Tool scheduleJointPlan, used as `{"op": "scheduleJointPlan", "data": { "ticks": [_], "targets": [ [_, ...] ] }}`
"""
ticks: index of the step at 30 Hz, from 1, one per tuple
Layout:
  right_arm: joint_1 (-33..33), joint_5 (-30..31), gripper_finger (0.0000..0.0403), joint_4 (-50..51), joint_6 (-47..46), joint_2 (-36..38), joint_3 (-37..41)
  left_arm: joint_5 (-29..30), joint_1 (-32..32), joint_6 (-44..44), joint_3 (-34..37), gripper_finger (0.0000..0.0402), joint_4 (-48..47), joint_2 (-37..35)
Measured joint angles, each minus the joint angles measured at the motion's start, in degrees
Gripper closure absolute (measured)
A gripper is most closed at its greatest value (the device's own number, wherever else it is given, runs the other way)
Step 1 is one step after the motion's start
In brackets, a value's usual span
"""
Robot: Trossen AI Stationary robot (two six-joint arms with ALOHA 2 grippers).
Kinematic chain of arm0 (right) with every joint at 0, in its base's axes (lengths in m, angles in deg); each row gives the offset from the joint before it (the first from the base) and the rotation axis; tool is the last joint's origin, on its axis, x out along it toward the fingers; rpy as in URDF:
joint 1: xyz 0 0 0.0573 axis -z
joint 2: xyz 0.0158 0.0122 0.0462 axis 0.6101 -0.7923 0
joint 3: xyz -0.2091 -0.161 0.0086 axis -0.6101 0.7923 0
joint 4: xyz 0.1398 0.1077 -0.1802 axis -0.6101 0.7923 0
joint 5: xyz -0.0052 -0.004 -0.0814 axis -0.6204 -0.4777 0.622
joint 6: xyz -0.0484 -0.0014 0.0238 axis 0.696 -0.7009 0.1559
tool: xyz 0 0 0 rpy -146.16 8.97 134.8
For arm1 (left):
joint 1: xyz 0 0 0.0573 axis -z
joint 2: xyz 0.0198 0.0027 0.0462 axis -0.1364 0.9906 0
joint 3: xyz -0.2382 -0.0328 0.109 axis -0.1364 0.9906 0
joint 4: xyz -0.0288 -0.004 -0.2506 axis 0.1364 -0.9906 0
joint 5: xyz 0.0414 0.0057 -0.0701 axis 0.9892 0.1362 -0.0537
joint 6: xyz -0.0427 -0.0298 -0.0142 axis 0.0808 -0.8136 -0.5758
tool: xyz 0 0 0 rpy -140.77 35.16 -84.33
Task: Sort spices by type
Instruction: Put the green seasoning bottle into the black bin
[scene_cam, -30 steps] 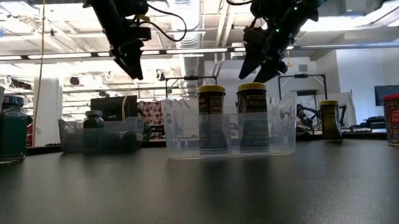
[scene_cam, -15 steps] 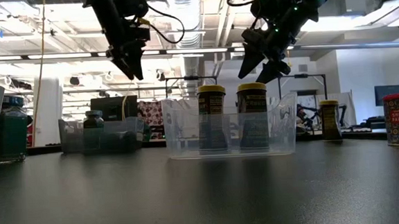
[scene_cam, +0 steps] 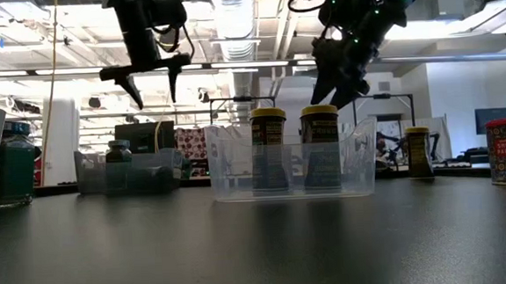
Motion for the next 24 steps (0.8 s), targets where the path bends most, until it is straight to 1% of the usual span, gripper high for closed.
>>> {"op": "scheduleJointPlan", "data": {
  "ticks": [3,6,9,12,14,18,24],
  "targets": [
    [0.0,0.0,0.0033,0.8,2.3,0.0,0.0,0.3,0.0,-8.4,0.0,0.0079,0.9,0.0],
    [0.0,0.0,0.0033,0.6,3.1,0.0,0.0,0.2,0.0,-14.1,0.0,0.0079,0.2,0.0],
    [0.0,0.0,0.0033,0.6,4.2,0.0,0.0,-2.0,-0.3,-21.7,0.0,0.0079,-0.4,0.1],
    [0.0,0.0,0.0033,0.7,6.1,0.0,0.0,-5.6,-0.9,-26.7,0.0,0.0079,-1.5,1.8],
    [0.0,0.0,0.0033,0.8,6.3,0.0,0.0,-9.1,-1.4,-29.0,0.0,0.0079,-2.4,4.1],
    [0.0,0.0,0.0033,1.6,7.7,0.0,0.0,-13.0,-1.9,-30.3,0.0,0.0079,-4.0,8.9],
    [0.0,0.0,0.0033,4.0,10.3,0.0,-0.1,-14.6,-3.8,-32.3,0.0,0.0079,-4.6,12.7]
  ]
}}
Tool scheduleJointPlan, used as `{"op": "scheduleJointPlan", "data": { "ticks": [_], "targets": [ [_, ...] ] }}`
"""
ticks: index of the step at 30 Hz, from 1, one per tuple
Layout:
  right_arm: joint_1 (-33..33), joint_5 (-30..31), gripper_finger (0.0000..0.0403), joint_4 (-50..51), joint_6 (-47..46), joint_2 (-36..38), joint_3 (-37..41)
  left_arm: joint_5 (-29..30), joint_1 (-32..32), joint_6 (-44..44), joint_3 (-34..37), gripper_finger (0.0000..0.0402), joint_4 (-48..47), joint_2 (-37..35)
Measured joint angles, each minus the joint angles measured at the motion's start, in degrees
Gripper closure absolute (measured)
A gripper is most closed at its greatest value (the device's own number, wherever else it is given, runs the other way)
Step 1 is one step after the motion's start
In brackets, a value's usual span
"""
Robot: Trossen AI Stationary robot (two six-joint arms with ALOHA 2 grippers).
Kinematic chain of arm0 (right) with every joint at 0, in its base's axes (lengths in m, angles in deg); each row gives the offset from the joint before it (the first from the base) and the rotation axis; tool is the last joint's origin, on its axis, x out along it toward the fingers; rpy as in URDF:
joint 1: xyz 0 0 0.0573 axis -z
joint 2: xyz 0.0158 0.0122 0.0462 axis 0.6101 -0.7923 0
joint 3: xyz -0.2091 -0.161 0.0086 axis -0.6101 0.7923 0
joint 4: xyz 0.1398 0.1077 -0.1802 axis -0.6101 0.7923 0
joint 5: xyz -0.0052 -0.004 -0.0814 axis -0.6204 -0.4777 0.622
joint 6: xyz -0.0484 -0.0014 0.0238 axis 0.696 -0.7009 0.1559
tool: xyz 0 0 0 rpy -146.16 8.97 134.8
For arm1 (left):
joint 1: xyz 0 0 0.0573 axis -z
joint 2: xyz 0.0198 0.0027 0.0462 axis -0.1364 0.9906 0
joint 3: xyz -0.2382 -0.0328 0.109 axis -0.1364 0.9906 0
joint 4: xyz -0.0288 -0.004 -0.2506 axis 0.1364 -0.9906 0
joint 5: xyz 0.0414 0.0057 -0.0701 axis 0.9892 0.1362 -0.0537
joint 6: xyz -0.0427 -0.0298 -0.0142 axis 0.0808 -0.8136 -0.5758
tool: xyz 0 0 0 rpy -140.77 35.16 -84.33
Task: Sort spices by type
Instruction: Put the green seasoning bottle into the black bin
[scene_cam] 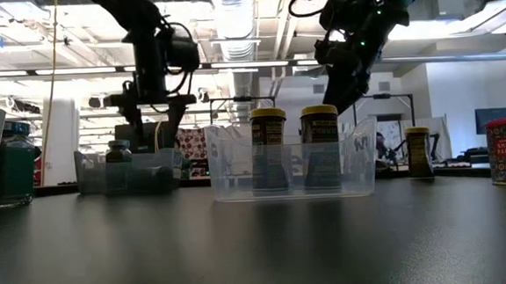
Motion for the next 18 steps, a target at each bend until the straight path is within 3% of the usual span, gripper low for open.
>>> {"op": "scheduleJointPlan", "data": {
  "ticks": [18],
  "targets": [
    [0.4,0.0,0.0033,-0.6,3.3,0.0,0.0,-4.3,-5.8,-2.6,0.0,0.0079,-2.7,2.5]
  ]
}}
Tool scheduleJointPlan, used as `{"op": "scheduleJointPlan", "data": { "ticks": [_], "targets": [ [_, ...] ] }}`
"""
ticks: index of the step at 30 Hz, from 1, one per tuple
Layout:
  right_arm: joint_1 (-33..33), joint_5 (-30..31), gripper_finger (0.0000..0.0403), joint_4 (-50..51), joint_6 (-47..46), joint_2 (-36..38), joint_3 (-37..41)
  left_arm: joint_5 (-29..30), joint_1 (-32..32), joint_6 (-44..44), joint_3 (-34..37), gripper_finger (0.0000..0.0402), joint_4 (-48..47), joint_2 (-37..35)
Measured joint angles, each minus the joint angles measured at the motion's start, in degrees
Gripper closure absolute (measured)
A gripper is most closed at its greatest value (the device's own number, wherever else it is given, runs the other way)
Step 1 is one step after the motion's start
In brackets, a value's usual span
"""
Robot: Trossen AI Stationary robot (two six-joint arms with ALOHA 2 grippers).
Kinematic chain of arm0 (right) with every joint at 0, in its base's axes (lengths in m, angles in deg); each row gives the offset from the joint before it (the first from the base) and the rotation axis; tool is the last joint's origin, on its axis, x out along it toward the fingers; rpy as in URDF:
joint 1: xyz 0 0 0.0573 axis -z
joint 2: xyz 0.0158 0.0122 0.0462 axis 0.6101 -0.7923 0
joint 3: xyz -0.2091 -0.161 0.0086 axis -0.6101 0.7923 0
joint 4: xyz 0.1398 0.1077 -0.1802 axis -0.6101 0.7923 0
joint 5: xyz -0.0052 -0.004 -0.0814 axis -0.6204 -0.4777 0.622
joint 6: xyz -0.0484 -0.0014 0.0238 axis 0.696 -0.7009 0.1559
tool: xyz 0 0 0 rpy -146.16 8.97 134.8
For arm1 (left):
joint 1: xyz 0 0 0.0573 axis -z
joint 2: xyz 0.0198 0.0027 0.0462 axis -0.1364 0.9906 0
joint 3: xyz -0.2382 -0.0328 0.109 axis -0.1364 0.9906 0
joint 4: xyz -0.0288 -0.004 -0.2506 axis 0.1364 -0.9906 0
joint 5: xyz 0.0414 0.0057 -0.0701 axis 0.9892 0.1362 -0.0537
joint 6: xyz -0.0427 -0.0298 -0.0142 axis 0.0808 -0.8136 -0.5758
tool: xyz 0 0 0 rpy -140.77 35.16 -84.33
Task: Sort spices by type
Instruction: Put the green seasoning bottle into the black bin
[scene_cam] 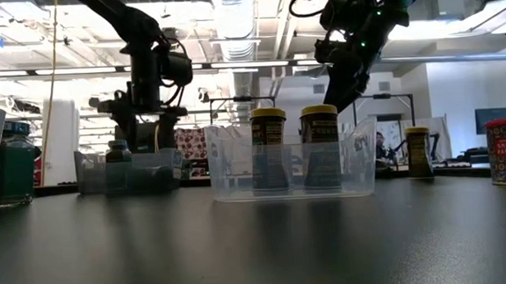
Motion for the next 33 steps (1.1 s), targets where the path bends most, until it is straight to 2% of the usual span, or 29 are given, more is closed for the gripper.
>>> {"op": "scheduleJointPlan", "data": {
  "ticks": [10,22,33],
  "targets": [
    [0.0,-0.1,0.0033,-0.2,1.1,0.0,0.0,-2.7,-0.3,1.4,0.0,0.0079,0.8,4.8],
    [0.0,-0.1,0.0033,-0.5,1.7,0.0,0.0,-2.3,-0.5,1.8,0.0,0.0079,0.4,8.3],
    [0.0,-0.1,0.0032,-0.9,1.6,0.0,0.0,-1.0,-0.6,0.2,0.0,0.008,1.0,8.2]
  ]
}}
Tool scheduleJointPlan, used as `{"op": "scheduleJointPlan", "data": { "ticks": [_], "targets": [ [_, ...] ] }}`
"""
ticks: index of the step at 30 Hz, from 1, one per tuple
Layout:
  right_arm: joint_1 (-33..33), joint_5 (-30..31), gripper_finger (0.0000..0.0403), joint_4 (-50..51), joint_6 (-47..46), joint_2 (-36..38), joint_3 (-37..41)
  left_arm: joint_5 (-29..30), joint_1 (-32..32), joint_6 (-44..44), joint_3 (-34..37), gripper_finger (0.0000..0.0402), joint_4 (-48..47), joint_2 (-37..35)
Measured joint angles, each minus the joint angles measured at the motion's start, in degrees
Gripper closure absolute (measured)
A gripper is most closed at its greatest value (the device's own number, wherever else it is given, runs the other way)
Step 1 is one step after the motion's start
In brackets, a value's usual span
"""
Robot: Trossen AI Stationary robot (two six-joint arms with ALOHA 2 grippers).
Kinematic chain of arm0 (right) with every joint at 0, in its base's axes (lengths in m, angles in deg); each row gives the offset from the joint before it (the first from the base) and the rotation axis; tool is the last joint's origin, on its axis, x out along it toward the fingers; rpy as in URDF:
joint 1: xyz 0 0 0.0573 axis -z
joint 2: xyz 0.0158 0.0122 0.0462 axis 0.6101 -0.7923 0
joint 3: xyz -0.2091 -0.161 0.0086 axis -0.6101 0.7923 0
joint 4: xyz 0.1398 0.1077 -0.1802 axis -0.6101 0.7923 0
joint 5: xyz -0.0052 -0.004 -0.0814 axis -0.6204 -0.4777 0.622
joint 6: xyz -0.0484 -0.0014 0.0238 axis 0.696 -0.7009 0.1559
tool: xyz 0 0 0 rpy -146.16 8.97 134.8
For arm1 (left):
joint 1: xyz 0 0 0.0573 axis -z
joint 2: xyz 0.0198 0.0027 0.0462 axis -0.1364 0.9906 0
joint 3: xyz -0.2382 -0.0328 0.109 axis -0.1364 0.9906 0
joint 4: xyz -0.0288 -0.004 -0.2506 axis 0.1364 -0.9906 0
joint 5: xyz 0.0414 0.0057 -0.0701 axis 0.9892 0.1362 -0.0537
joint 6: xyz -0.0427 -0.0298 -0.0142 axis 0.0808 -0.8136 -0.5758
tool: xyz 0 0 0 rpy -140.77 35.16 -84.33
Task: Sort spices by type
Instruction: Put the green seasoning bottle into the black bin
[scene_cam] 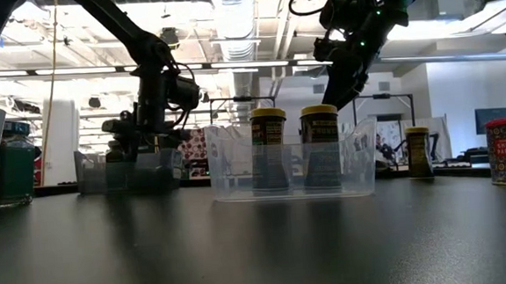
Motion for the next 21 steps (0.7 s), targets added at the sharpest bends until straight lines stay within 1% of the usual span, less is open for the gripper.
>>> {"op": "scheduleJointPlan", "data": {
  "ticks": [8,15,17,20,21],
  "targets": [
    [0.0,0.0,0.0032,0.0,0.0,0.0,0.0,1.5,0.0,-0.6,0.0,0.0109,-0.7,0.0],
    [0.0,0.0,0.0033,-0.1,0.7,0.0,0.0,1.8,0.0,0.0,0.0,0.0125,-0.6,0.5],
    [0.0,0.0,0.0033,-0.2,0.7,0.0,0.0,0.6,0.0,0.4,0.0,0.0134,-0.6,1.1],
    [0.0,0.0,0.0033,-0.2,0.7,0.0,0.0,0.3,0.8,-0.6,-0.1,0.0151,0.1,2.2],
    [0.0,0.0,0.0033,-0.2,0.7,0.0,0.0,-0.7,0.9,-0.5,0.0,0.0157,0.5,2.7]
  ]
}}
